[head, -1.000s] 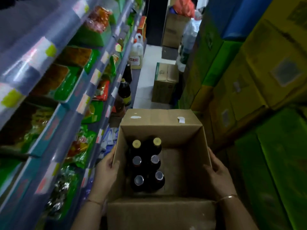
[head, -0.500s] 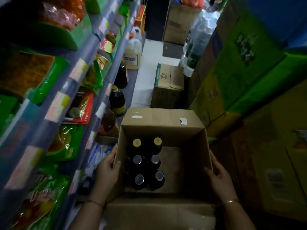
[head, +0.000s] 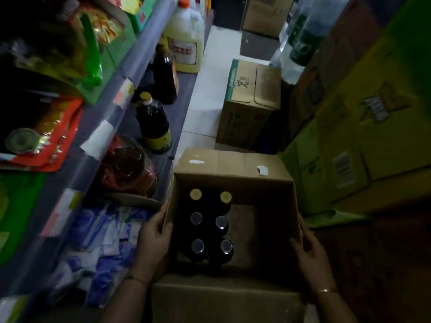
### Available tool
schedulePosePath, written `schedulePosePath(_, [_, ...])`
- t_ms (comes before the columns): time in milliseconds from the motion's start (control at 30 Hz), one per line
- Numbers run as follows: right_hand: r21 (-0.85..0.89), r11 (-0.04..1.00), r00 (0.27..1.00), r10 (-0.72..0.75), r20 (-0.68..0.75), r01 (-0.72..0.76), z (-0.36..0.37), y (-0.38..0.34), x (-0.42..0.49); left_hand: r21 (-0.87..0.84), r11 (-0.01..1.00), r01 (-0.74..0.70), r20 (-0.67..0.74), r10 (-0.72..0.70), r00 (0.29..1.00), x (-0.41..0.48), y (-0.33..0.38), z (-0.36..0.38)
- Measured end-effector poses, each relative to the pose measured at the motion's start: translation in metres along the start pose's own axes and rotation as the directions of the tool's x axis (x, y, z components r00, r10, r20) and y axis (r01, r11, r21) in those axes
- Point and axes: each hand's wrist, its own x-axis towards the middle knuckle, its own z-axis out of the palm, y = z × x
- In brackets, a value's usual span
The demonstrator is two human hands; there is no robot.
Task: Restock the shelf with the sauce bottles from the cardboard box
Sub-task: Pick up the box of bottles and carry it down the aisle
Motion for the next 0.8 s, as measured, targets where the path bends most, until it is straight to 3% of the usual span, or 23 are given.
schedulePosePath(533, [-0.022, 0.999, 1.000, -0.024, 0.018, 0.025, 0.044, 0.110, 0.054, 0.073, 0.997, 0.024, -0.009, -0.023, 1.000, 0.030, -0.093, 0.057])
schedulePosePath(800, [0.024, 0.999, 0.999, 0.028, 0.034, -0.029, 0.053, 0.125, 0.062, -0.002, 0.997, 0.073, 0.037, -0.072, 0.997, 0.041, -0.113, 0.068])
